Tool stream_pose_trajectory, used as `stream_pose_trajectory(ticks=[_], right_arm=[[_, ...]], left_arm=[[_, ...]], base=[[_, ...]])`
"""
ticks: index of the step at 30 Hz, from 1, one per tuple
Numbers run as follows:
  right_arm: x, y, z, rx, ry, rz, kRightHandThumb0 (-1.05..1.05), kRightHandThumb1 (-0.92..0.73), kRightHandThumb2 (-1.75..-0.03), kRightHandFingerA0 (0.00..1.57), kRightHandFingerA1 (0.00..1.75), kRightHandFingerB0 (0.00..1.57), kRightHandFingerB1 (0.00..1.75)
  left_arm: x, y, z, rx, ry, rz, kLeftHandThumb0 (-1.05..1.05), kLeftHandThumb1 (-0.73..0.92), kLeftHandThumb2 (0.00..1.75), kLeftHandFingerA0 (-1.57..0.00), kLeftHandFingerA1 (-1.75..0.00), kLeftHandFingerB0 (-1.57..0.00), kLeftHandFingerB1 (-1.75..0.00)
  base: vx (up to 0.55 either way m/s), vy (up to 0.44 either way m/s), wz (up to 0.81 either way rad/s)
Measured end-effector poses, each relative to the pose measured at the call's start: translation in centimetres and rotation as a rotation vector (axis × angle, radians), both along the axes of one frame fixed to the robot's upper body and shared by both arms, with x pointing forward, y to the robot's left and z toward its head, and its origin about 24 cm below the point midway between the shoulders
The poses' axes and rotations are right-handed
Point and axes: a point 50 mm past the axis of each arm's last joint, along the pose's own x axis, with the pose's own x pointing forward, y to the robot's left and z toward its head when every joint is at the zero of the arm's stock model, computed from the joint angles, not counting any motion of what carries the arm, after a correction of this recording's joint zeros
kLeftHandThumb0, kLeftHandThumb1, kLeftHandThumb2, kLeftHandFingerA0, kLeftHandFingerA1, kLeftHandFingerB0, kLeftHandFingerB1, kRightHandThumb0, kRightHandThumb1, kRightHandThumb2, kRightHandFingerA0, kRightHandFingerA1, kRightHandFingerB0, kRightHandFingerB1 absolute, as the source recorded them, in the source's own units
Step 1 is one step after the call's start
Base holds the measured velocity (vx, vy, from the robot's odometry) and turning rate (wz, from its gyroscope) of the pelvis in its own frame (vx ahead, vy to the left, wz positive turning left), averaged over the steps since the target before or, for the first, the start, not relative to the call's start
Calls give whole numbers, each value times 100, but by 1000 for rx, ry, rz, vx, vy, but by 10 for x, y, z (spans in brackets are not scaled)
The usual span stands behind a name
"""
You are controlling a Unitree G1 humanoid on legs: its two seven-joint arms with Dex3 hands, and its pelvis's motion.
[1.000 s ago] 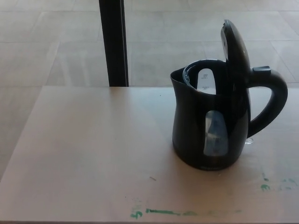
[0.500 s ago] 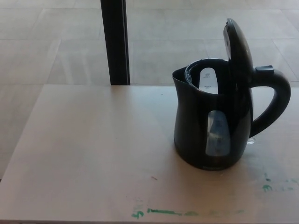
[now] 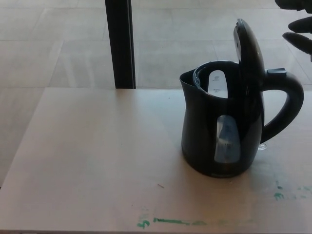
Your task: The robot uses its right hand to push down on the lid of a kettle kept in the middle of the desk to close it
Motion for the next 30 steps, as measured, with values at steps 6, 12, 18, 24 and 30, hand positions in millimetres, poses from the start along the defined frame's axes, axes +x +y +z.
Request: stream_pose_trajectory(ticks=[6,12,18,24,30], right_arm=[[9,14,0,-80,3,28,-67,-62,-60,33,44,34,31],[20,32,-15,-141,43,64,-70,-60,-59,37,45,36,32],[28,49,-36,-225,86,97,-76,-63,-60,33,44,35,31],[32,56,-47,-285,90,97,-75,-64,-60,22,41,32,33],[34,65,-47,-390,69,110,-75,-68,-61,28,41,32,31]], left_arm=[[-3,-1,-1,-5,13,-7,-71,56,100,-39,-58,-19,-46],[-4,-1,-1,-8,12,-5,-77,74,62,-42,-47,-35,-37],[-1,-1,-1,-8,11,-18,-79,74,63,-45,-46,-39,-37],[-3,-2,-2,-10,24,-28,-78,74,63,-44,-44,-38,-35],[-1,1,1,-1,22,-33,-78,59,97,-43,-57,-33,-49]], base=[[0,0,0],[0,0,0],[0,0,0],[0,0,0],[0,0,0]])
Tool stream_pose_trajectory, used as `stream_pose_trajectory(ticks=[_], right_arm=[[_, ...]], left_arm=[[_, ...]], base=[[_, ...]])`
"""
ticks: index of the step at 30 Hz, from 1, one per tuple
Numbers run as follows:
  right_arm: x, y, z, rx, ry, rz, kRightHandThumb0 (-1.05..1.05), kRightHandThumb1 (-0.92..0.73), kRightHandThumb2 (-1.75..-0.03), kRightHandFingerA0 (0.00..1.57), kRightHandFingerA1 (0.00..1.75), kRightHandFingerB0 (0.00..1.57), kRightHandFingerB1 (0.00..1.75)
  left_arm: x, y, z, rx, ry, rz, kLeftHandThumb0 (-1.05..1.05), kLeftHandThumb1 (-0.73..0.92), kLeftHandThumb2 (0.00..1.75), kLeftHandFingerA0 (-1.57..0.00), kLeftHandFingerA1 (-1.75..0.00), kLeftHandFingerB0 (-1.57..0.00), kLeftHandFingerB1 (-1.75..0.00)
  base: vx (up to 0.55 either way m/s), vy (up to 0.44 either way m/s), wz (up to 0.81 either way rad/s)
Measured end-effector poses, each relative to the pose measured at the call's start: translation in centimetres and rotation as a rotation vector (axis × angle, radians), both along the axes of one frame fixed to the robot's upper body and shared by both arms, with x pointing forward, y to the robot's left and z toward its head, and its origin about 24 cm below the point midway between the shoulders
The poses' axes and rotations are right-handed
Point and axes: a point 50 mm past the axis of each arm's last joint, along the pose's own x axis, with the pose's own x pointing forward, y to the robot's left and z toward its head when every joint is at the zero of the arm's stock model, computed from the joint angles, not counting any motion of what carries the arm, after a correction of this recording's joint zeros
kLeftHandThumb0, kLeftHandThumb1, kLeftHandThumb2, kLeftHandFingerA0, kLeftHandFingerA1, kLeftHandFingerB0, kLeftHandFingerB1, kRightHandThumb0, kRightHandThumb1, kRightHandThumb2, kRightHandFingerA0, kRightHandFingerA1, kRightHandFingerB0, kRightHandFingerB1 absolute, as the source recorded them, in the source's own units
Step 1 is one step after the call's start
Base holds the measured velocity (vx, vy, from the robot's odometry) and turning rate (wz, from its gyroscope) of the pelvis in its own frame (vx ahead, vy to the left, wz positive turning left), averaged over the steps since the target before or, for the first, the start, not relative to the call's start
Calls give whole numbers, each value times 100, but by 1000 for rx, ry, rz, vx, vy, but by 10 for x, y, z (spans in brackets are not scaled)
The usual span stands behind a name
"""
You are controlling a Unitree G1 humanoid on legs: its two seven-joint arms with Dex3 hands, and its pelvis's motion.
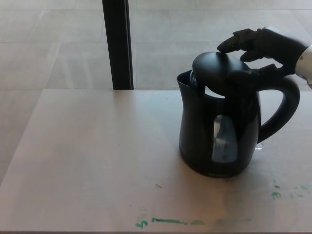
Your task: The robot uses its right hand to push down on the lid of a kettle kept in the middle of the desk to close it
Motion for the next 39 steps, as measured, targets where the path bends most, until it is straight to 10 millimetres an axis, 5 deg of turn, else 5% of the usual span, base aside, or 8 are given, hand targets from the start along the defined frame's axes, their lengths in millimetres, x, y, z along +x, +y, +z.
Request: stream_pose_trajectory(ticks=[1,15,16,18,20,21,22,39], right_arm=[[0,2,1,-21,-7,8,-75,-67,-61,34,45,35,31],[-5,42,25,-402,-129,144,-68,-61,-59,33,77,44,37],[-5,44,26,-421,-133,151,-76,-50,-92,34,73,34,49],[-7,50,25,-467,-141,172,-74,-57,-63,32,72,40,38],[-9,52,20,-488,-138,185,-74,-56,-63,33,72,41,38],[-10,53,17,-495,-136,189,-76,-50,-91,36,70,35,48],[-10,53,15,-502,-136,191,-71,-60,-59,34,68,45,37],[-13,54,-23,-436,-113,147,-80,-67,-62,17,51,25,33]], left_arm=[[0,1,1,3,0,-1,-78,74,63,-48,-47,-41,-38],[7,6,6,15,-15,-14,-80,73,62,-43,-46,-35,-37],[8,7,6,16,-16,-15,-79,73,62,-44,-46,-35,-36],[9,8,8,20,-19,-18,-77,74,63,-43,-46,-34,-36],[11,9,9,19,-26,-19,-78,72,62,-45,-48,-40,-38],[13,9,9,20,-32,-18,-76,72,62,-48,-47,-41,-38],[14,10,10,20,-36,-17,-76,72,62,-48,-46,-41,-38],[22,10,11,8,-61,-10,-77,72,62,-43,-46,-39,-36]], base=[[0,0,0],[0,0,0],[0,0,0],[0,0,0],[0,0,0],[0,0,0],[0,0,0],[0,0,0]])
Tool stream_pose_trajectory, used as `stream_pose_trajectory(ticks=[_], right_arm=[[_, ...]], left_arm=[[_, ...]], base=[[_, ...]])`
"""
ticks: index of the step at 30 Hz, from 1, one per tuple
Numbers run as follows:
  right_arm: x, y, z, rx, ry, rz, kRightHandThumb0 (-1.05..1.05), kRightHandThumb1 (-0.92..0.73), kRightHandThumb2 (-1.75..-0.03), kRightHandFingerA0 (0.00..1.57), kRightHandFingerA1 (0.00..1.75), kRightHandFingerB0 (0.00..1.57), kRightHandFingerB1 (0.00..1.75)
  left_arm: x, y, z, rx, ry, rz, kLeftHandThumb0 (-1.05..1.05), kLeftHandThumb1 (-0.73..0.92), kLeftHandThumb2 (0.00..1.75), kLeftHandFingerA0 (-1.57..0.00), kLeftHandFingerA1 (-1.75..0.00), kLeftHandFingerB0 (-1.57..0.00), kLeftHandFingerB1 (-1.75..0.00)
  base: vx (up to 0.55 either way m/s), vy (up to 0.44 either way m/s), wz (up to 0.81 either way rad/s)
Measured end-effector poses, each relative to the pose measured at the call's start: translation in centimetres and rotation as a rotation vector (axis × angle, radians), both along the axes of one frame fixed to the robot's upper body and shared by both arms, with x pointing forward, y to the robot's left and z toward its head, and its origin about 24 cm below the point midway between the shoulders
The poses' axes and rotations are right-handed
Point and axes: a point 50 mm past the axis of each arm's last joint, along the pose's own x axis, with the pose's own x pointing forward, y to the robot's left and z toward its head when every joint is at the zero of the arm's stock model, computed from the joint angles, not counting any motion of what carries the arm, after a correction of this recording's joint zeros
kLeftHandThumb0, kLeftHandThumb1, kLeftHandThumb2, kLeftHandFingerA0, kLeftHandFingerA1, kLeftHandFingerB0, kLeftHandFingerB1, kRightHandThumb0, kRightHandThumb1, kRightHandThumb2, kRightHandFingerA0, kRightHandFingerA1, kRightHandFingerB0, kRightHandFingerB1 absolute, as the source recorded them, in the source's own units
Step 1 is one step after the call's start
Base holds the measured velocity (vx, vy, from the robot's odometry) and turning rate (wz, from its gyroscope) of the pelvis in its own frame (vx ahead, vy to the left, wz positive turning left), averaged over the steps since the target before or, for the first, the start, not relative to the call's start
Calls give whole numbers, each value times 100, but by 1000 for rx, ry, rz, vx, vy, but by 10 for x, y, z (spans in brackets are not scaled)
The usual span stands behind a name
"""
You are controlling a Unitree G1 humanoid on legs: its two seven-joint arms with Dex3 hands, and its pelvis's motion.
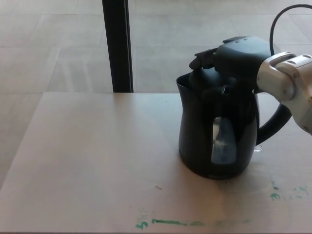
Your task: The robot uses its right hand to push down on the lid of a kettle kept in the middle of the desk to close it
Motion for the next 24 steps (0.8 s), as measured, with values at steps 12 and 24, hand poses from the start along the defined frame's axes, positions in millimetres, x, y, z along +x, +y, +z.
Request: stream_pose_trajectory(ticks=[12,24], right_arm=[[5,-7,1,16,32,-57,-81,-68,-61,19,48,27,32],[11,-36,26,118,109,-107,-77,-65,-60,20,48,28,33]], left_arm=[[-12,0,-2,-7,31,7,-82,66,69,-40,-47,-35,-40],[-17,1,-2,-8,42,17,-78,71,62,-41,-44,-36,-35]], base=[[0,0,0],[-1,2,1]])
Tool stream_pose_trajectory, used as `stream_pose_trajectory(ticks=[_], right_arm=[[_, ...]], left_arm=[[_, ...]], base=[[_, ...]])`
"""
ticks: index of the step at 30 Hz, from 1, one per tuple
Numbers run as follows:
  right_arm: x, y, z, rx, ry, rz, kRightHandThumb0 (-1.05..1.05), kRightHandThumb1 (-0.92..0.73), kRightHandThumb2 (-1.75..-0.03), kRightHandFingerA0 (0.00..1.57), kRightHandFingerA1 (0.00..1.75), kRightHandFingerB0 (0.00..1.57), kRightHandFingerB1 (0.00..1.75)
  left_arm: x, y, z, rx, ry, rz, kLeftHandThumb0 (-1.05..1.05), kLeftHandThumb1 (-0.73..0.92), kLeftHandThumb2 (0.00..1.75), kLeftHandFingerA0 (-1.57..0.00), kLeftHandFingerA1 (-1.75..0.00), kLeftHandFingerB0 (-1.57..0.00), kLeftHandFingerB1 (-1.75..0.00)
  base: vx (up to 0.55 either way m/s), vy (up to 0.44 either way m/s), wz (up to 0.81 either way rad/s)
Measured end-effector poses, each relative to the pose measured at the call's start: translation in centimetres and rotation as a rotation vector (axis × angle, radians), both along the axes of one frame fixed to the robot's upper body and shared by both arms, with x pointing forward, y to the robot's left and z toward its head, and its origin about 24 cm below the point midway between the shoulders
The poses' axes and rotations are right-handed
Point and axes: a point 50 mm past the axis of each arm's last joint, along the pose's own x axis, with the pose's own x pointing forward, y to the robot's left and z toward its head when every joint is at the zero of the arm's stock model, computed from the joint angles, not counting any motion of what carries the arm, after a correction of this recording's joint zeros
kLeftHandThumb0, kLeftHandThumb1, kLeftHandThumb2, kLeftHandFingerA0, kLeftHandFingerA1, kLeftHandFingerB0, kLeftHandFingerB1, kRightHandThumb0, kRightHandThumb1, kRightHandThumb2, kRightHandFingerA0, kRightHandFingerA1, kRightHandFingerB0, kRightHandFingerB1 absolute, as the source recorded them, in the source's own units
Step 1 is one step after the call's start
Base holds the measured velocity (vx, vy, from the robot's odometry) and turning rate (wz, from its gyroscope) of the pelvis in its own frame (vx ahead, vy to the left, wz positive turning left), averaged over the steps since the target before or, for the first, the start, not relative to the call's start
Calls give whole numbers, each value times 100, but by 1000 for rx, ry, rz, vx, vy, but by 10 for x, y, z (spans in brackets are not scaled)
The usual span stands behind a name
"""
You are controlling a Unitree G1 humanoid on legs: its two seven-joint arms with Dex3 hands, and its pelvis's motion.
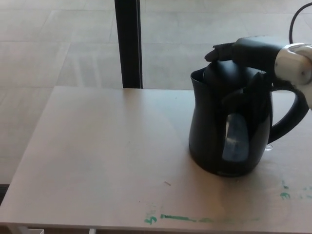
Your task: The robot uses its right hand to push down on the lid of a kettle kept in the middle of the desk to close it
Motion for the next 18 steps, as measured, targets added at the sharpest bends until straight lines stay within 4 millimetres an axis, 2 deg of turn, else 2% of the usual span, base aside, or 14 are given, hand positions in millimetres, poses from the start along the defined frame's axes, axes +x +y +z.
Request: stream_pose_trajectory(ticks=[1,3,4,7,8,9,10,11,12,13,15,16,17,18], right_arm=[[0,-3,3,21,4,-2,-75,-63,-60,22,46,30,32],[-1,-15,11,63,-6,-24,-72,-64,-60,21,42,29,33],[-2,-23,18,90,-19,-44,-70,-64,-59,20,43,29,33],[-11,-54,40,159,-64,-109,-68,-63,-59,21,42,29,32],[-12,-58,43,169,-69,-118,-72,-64,-60,23,41,27,30],[-16,-66,48,189,-77,-133,-73,-63,-60,23,40,27,30],[-19,-76,49,208,-80,-149,-71,-64,-60,23,38,27,30],[-23,-86,49,226,-81,-167,-71,-64,-60,23,38,27,30],[-27,-98,49,244,-80,-190,-71,-64,-60,24,40,26,30],[-32,-110,48,262,-79,-215,-70,-65,-60,24,40,25,30],[-42,-130,48,296,-83,-253,-71,-67,-61,22,37,20,29],[-46,-138,48,310,-86,-268,-75,-54,-87,14,46,12,40],[-52,-147,49,326,-90,-288,-75,-54,-87,14,46,12,40],[-57,-156,49,339,-94,-306,-73,-66,-61,19,37,16,27]], left_arm=[[0,0,0,-1,0,1,-84,62,73,-39,-47,-32,-39],[-1,0,0,-2,3,0,-80,63,70,-40,-46,-34,-39],[-1,0,0,-2,4,2,-75,72,62,-45,-48,-38,-37],[-2,0,-1,-3,7,4,-77,73,62,-44,-48,-39,-37],[-3,0,-1,-3,9,3,-83,62,71,-43,-50,-39,-41],[-3,0,-1,-3,12,2,-78,73,63,-44,-46,-41,-37],[-2,0,-1,-2,9,-1,-74,57,100,-41,-59,-25,-46],[-3,0,-1,-2,10,-1,-74,57,100,-41,-59,-25,-46],[-4,0,-1,-2,14,0,-81,64,69,-39,-48,-35,-39],[-6,0,-1,-3,16,2,-82,63,71,-40,-48,-34,-40],[-8,0,-1,-3,19,5,-77,72,62,-44,-45,-40,-37],[-9,0,-1,-3,20,7,-77,73,62,-44,-44,-39,-37],[-10,0,-1,-3,22,10,-77,73,62,-44,-44,-39,-37],[-10,0,-1,-3,24,11,-76,71,62,-47,-49,-40,-37]], base=[[0,0,0],[0,0,0],[0,0,0],[0,0,0],[0,0,0],[0,0,0],[0,0,0],[0,0,0],[0,0,0],[0,0,0],[0,0,0],[0,0,0],[0,0,0],[0,0,0]])
